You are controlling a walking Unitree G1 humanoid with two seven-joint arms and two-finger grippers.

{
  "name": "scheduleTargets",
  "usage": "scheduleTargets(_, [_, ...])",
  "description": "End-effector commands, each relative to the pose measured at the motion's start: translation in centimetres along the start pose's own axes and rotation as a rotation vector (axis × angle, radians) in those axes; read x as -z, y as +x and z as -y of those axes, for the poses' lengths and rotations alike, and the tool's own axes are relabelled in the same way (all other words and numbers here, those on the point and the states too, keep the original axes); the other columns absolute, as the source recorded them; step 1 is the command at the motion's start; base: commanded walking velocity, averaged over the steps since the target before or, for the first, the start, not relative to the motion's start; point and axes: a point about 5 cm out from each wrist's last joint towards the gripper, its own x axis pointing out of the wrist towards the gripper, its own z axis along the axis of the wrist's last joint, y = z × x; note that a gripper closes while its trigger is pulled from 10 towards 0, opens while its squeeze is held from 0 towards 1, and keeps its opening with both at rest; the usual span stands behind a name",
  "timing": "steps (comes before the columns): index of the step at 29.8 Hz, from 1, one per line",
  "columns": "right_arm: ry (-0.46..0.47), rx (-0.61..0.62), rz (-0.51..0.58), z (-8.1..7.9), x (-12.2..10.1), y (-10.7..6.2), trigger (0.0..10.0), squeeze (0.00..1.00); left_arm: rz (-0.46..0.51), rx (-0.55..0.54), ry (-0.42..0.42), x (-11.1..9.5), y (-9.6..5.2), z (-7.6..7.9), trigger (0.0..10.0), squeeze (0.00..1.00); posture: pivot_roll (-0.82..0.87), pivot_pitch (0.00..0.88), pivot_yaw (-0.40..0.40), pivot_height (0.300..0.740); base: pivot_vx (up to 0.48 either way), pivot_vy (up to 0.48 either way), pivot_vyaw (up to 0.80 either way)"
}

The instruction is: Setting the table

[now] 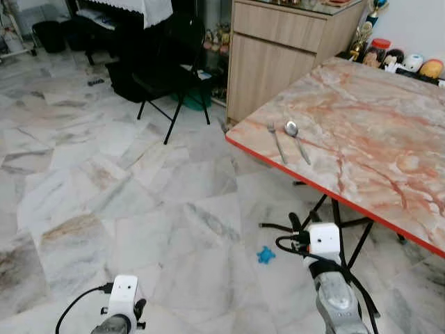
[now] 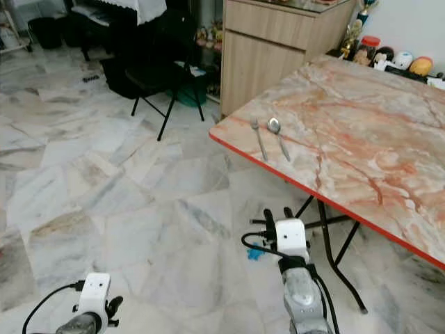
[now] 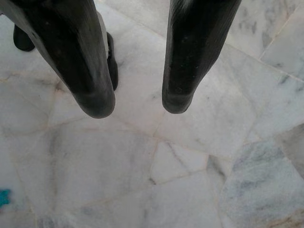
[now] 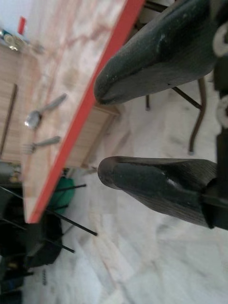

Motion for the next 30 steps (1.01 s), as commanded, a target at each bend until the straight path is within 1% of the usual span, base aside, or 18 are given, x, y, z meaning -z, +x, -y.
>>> scheduleTargets(1, [0.007, 0.031, 0.032, 0.2, -0.8, 0.3, 10.0, 0.00, -0.036, -0.010, 0.006, 1.1, -0.3, -0.3, 10.0, 0.00, 0.13, 0.000, -0.036, 0.740, 0.000, 0.000, 0.00])
scheduleTargets(6, [0.008, 0.032, 0.061, 0.0, -1.8, 0.8, 10.0, 0.00, -0.057, -0.026, -0.014, 1.7, -0.5, -0.7, 10.0, 0.00, 0.13, 0.000, -0.039, 0.740, 0.000, 0.000, 0.00])
scheduleTargets(8, [0.012, 0.013, 0.073, -0.2, -2.2, 1.0, 10.0, 0.00, -0.070, -0.023, 0.003, 2.0, -0.5, -0.7, 10.0, 0.00, 0.13, 0.000, -0.039, 0.740, 0.285, 0.000, 0.00])
scheduleTargets(10, [0.004, 0.015, 0.074, -0.1, -2.3, 1.1, 10.0, 0.00, -0.073, -0.023, 0.002, 2.0, -0.6, -0.7, 10.0, 0.00, 0.13, 0.000, -0.037, 0.740, 0.307, 0.000, 0.00])
scheduleTargets(13, [0.005, 0.007, 0.077, -0.1, -2.6, 1.3, 10.0, 0.00, -0.074, -0.023, 0.001, 2.1, -0.6, -0.7, 10.0, 0.00, 0.13, 0.000, -0.039, 0.740, 0.389, 0.000, 0.30])
scheduleTargets(18, [0.005, -0.003, 0.102, 0.0, -3.3, 1.4, 10.0, 0.00, -0.073, -0.016, 0.003, 2.0, -0.5, -0.5, 10.0, 0.00, 0.13, 0.000, -0.039, 0.740, 0.415, 0.000, 0.70])
scheduleTargets(20, [0.033, 0.005, 0.110, 0.2, -3.7, 1.7, 10.0, 0.00, -0.070, -0.010, 0.009, 1.8, -0.5, -0.3, 10.0, 0.00, 0.13, 0.000, -0.039, 0.740, 0.426, 0.000, 0.00])
scheduleTargets(25, [0.035, 0.003, 0.127, 0.3, -4.3, 1.9, 10.0, 0.00, -0.067, -0.013, 0.009, 1.7, -0.4, -0.4, 10.0, 0.00, 0.13, 0.003, -0.037, 0.740, 0.422, 0.000, 0.00])
scheduleTargets(30, [0.036, 0.004, 0.112, 0.4, -4.2, 1.9, 10.0, 0.00, -0.067, -0.016, 0.009, 1.6, -0.4, -0.4, 10.0, 0.00, 0.14, 0.007, -0.036, 0.740, 0.422, 0.000, 0.00])
